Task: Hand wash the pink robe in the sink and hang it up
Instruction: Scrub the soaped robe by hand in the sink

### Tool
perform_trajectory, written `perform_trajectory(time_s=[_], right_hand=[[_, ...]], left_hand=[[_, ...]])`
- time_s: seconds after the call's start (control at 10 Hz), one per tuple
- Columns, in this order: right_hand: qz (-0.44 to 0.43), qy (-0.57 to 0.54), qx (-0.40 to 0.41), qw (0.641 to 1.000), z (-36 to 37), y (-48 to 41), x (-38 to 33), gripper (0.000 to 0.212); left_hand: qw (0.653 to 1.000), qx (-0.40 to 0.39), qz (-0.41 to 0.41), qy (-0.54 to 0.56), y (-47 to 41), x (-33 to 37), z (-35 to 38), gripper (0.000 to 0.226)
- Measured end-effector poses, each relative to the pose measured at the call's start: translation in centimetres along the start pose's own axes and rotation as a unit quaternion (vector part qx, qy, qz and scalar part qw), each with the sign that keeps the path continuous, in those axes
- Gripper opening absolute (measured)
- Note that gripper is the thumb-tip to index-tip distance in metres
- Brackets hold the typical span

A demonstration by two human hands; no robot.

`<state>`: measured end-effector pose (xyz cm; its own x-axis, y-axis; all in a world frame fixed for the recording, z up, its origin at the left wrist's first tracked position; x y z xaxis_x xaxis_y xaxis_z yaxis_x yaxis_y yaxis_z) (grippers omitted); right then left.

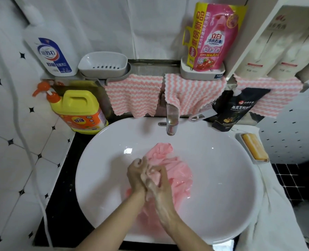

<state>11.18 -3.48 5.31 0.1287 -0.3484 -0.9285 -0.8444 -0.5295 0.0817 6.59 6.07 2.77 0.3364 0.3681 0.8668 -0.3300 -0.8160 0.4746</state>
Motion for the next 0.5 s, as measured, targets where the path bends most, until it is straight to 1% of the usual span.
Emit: perform_trajectory(time_s=[0.1,0.2,0.3,0.4,0.5], right_hand=[[0.092,0.071,0.059,0.991,-1.7,-3.0,3.1,0.02],[0.065,0.14,0.017,0.988,0.2,-2.6,2.7,0.033],[0.118,0.119,0.069,0.983,-1.0,-3.7,2.5,0.026],[0.137,0.074,0.009,0.988,-1.1,-5.1,2.3,0.025],[0.023,0.178,0.079,0.981,-1.2,-3.9,0.8,0.023]], left_hand=[[0.998,-0.011,0.063,-0.019,4.1,-0.1,1.5,0.029],[1.0,0.004,0.006,-0.023,0.8,-0.6,1.2,0.035],[0.995,0.045,0.087,-0.006,1.3,0.3,0.9,0.034],[1.0,-0.021,-0.006,0.003,4.2,-0.2,1.7,0.013],[0.998,-0.016,-0.02,0.064,1.6,-0.3,2.1,0.035]])
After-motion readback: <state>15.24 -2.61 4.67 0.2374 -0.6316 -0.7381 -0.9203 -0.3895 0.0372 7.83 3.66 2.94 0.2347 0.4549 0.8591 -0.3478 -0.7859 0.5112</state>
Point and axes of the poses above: each hand's wrist, its own y-axis away from the middle knuckle, its own z-axis out of the palm, x = y × z, the point moved 9 cm from there along -y, towards the middle knuckle, and after that the axes turned 2 degrees about y, right-handed, at the moved point
